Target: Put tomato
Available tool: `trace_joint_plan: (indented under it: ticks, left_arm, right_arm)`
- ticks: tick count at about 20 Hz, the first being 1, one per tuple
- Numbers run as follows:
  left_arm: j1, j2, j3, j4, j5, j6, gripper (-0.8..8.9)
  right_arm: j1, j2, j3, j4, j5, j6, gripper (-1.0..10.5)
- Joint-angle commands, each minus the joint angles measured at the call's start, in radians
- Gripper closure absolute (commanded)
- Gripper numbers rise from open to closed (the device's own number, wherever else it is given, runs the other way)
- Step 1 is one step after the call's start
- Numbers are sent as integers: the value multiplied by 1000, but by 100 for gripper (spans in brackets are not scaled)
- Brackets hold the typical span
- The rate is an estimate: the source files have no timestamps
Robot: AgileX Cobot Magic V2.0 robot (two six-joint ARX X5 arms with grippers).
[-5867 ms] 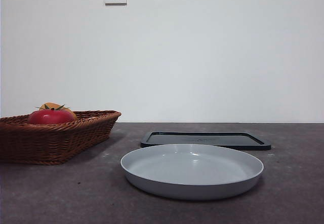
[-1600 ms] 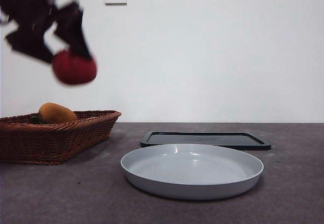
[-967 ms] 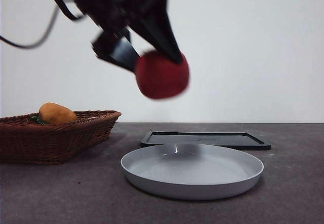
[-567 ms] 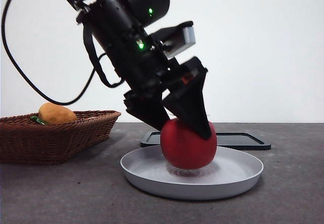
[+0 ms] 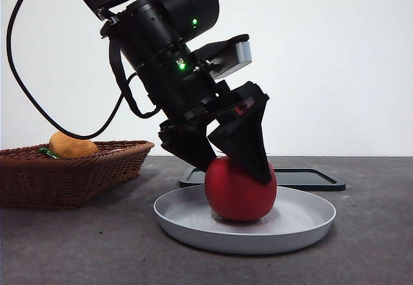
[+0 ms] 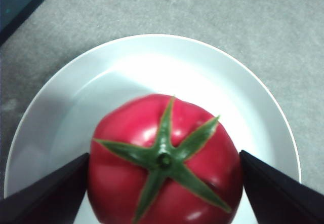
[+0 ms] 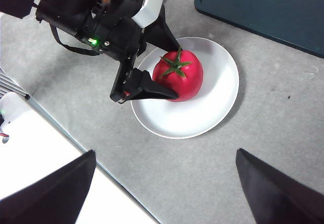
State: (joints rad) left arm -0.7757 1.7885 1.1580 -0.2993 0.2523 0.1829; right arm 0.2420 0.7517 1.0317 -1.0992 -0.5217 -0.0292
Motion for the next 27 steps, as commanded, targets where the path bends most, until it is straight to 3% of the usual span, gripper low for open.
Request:
trace_joint_plan:
  ticks: [1, 4, 14, 18, 22, 27]
  left_arm:
    - [-11, 26, 14, 7, -2, -18, 324]
    - [-11, 22, 14, 6, -2, -39, 250]
    - [22, -142, 14, -29, -24, -48, 250]
    - [67, -285, 14, -76, -24, -135, 251]
    - [109, -448, 14, -169, -24, -196, 252]
    - [178, -626, 14, -341, -23, -162, 252]
  right_arm:
    - [5, 5, 19, 6, -2, 2, 506]
    - [5, 5, 19, 6, -2, 2, 506]
    - [5, 5, 19, 6, -2, 3, 506]
    - [5, 5, 19, 6, -2, 4, 506]
    - [5, 5, 19, 6, -2, 6, 506]
    - [5, 5, 19, 6, -2, 2, 506]
